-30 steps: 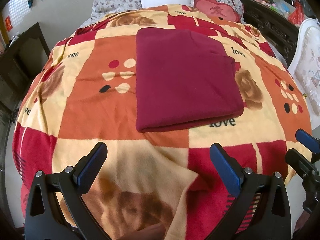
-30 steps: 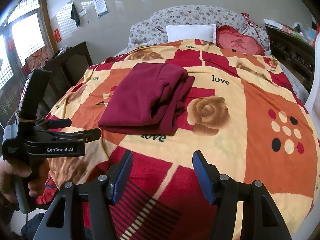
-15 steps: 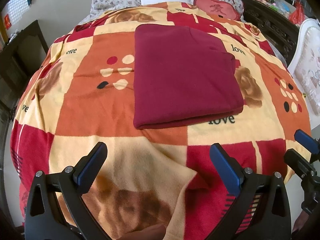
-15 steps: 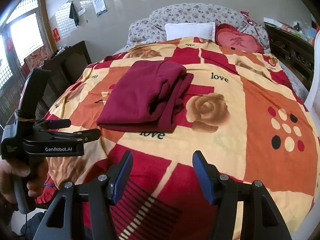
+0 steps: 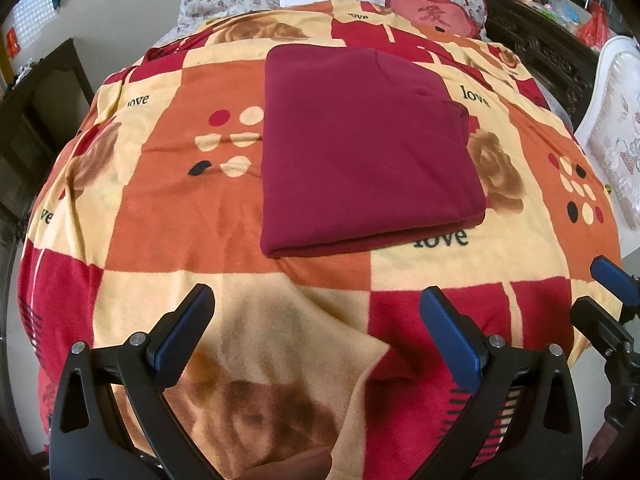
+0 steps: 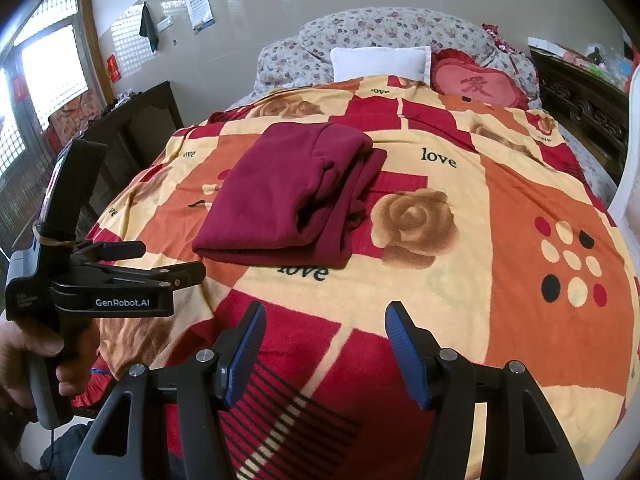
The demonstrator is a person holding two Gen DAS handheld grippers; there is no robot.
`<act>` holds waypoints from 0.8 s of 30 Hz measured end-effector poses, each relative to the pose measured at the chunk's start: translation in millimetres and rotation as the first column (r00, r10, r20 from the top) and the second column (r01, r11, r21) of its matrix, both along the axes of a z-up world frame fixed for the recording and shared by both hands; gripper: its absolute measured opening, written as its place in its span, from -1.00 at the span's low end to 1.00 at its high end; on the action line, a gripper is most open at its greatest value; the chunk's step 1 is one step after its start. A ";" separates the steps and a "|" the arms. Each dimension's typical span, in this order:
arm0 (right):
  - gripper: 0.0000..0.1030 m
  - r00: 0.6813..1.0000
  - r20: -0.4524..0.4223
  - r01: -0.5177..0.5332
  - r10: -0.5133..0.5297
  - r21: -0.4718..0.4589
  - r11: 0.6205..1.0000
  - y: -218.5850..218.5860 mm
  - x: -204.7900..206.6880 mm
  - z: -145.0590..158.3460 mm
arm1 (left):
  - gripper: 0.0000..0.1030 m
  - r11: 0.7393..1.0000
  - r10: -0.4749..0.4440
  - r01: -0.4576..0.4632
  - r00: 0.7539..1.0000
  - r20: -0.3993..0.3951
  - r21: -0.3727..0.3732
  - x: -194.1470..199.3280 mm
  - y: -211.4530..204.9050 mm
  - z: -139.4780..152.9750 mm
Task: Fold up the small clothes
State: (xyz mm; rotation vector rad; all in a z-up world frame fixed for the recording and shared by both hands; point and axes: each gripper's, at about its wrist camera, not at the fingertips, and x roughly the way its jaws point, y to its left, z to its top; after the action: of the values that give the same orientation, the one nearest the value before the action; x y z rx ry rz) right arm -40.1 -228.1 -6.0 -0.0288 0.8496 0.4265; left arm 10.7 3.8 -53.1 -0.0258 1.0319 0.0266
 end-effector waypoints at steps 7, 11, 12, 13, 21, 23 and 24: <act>0.16 1.000 0.004 -0.002 0.002 -0.002 1.000 0.0 -0.3 0.7 | 0.99 1.000 0.000 0.000 1.000 -0.001 0.000 1.4 -0.3 -0.3; 0.16 1.000 0.007 -0.007 0.007 -0.006 1.000 -1.7 2.8 2.4 | 0.99 1.000 -0.002 0.002 1.000 -0.001 0.002 2.3 -0.3 0.1; 0.16 1.000 0.009 -0.006 0.006 -0.005 1.000 -1.4 2.4 2.9 | 0.99 1.000 -0.002 0.002 1.000 0.000 0.000 2.3 -0.2 0.1; 0.16 1.000 0.010 -0.008 0.008 -0.005 1.000 -1.4 3.3 3.9 | 0.99 1.000 -0.003 0.003 1.000 0.001 -0.002 2.5 -0.3 -0.1; 0.16 1.000 0.007 -0.014 0.014 -0.014 1.000 -1.1 4.7 6.1 | 0.99 1.000 -0.001 0.001 1.000 -0.010 -0.001 7.0 1.3 1.5; 0.16 1.000 0.008 -0.012 0.012 -0.013 1.000 -1.2 4.8 5.9 | 0.99 1.000 -0.001 0.001 1.000 -0.012 -0.002 7.0 1.4 1.3; 0.16 1.000 0.007 -0.011 0.011 -0.012 1.000 -1.6 5.1 5.9 | 0.99 1.000 -0.002 0.002 1.000 -0.014 -0.004 6.9 1.5 1.5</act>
State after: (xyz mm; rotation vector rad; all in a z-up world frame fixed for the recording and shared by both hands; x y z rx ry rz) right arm -35.0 -229.7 -0.1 -0.0463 0.8456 0.4311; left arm 17.6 5.2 -51.6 -0.0283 1.0455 0.0234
